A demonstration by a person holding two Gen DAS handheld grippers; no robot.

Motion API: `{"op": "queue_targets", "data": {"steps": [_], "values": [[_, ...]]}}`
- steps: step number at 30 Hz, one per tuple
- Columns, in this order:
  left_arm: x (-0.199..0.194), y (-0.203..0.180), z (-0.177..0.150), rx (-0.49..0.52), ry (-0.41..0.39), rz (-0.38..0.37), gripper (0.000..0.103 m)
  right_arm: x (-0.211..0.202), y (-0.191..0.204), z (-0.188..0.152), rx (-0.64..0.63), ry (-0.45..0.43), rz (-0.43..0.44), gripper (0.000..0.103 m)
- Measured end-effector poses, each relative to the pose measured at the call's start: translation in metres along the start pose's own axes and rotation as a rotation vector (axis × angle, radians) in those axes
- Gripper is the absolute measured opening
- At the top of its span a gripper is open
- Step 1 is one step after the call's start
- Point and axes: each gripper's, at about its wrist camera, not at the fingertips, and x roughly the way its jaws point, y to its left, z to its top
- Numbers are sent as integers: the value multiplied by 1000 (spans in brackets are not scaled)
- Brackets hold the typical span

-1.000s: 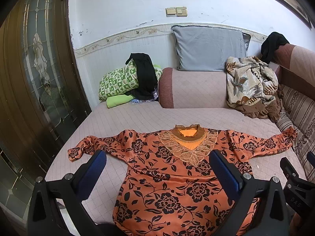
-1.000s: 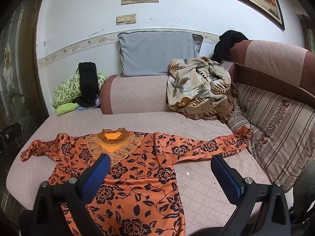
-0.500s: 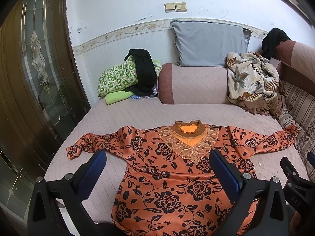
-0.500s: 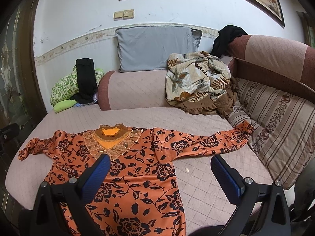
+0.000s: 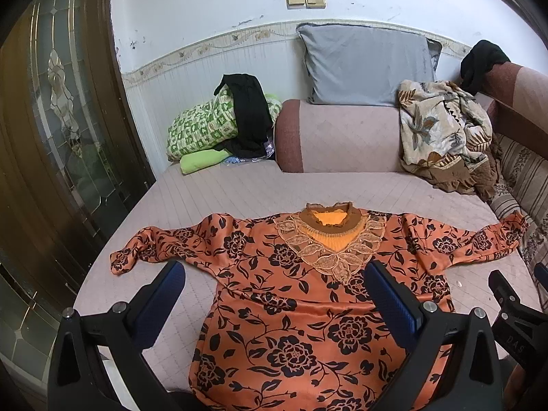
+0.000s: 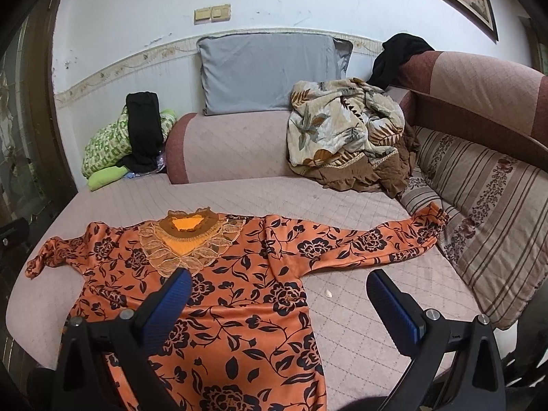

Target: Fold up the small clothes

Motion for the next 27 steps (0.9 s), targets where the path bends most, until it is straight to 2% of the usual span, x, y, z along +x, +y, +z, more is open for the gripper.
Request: {"op": "queue_targets", "data": {"steps": [13, 14, 17, 20, 23, 25, 27], "values": [[57, -20, 3, 10, 67, -4, 103, 55, -9, 2, 20, 64, -30, 103], [68, -24, 1, 16, 86, -8, 103, 60, -12, 2, 24, 26, -32, 103], [107, -34, -11, 28, 173, -41, 103, 86, -33, 1, 71, 61, -19, 103], [160, -42, -35, 28, 308, -71, 103, 122, -83, 0, 192, 103, 4, 102], [212, -51, -67, 55, 409, -30, 103, 161, -173, -6, 431, 108, 11, 97], [233, -57, -85, 68, 466, -22, 103, 185, -232, -14, 615, 106, 2, 74], [245, -63, -99, 71, 501, -34, 103, 204, -290, -23, 804, 111, 22, 65]]}}
